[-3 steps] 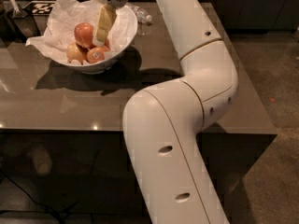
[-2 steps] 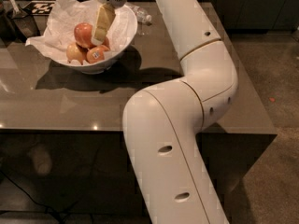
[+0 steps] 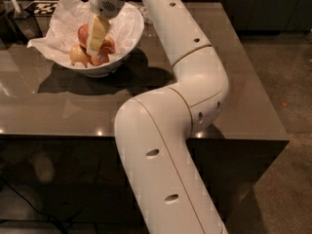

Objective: Pick apple from white bowl

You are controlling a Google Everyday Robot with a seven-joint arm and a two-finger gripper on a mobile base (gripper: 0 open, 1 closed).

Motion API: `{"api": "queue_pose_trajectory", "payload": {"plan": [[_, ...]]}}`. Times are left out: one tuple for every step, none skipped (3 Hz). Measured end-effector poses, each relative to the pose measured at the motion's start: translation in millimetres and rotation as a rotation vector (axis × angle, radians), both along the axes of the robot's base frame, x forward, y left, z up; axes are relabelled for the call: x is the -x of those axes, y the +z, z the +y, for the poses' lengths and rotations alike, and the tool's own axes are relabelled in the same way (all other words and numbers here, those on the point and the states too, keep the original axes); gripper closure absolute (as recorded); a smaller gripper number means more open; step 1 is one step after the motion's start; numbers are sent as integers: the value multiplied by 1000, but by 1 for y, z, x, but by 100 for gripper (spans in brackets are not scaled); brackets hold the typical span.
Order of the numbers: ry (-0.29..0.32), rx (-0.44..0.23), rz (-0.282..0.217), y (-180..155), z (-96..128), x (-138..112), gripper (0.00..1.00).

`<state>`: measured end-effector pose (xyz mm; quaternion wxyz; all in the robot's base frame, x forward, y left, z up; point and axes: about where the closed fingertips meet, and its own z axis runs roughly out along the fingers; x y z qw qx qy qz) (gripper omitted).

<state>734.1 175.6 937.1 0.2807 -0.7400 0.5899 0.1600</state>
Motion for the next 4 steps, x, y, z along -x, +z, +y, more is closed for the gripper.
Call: {"api": "queue_pose_trajectory", "payload": {"plan": [[4, 18, 5, -8, 5, -2, 0], [-4, 40, 4, -13, 3, -4, 0], [-24, 60, 10, -19, -9, -8, 0], [-27, 43, -6, -22, -11, -16, 0]]}}
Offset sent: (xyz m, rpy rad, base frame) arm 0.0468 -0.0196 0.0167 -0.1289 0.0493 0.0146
